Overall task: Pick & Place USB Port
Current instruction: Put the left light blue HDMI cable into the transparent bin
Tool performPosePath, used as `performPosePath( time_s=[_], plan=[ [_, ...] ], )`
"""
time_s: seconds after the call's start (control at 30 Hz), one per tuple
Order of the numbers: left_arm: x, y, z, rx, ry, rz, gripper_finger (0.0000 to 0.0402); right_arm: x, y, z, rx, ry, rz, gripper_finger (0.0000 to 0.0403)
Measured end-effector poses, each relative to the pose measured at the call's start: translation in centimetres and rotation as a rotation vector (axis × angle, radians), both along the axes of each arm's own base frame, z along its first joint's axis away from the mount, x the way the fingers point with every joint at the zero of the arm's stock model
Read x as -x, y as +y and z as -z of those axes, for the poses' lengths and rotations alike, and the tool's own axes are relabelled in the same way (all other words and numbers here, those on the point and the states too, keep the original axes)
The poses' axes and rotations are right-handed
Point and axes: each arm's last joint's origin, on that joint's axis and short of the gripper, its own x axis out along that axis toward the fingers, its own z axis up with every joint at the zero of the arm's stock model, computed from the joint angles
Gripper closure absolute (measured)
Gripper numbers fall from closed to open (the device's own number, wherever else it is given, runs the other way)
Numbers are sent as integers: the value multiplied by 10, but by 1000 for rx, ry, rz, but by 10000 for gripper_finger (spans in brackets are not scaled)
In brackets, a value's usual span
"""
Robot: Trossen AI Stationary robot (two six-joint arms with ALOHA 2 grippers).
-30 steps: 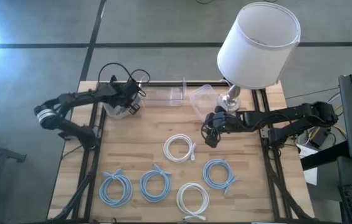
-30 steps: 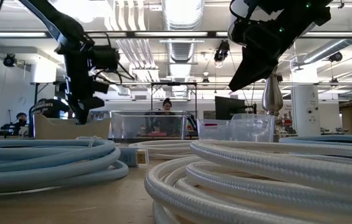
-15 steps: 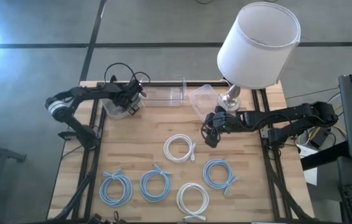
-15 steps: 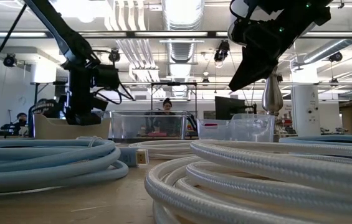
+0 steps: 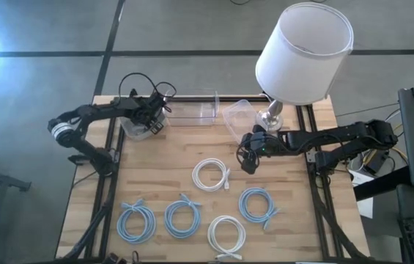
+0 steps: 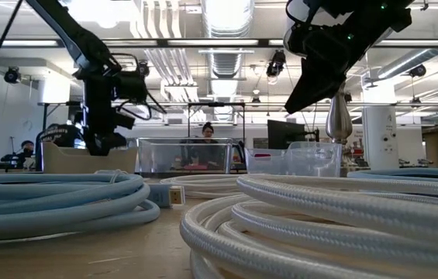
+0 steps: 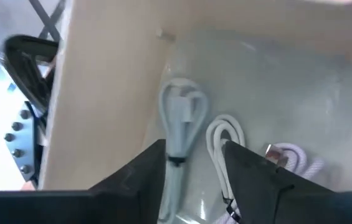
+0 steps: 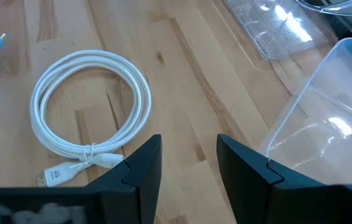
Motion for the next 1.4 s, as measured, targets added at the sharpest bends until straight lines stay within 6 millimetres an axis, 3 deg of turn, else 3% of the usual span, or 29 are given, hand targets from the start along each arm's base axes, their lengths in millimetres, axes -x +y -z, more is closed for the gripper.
performPosePath(
  time_s=[0.33, 0.7, 1.0, 1.4],
  plan=[
    [2, -30, -44, -77, -182, 95, 227, 0, 0, 0, 0, 0, 0, 252],
    [-13, -100, -79, -76, -404, 420, 233, 0, 0, 0, 0, 0, 0, 252],
    [-24, -165, -78, 129, -466, 738, 241, 0, 0, 0, 3, 1, -3, 252],
    [-9, -223, -65, 345, -410, 759, 244, 0, 0, 1, 6, 4, -6, 252]
  ],
)
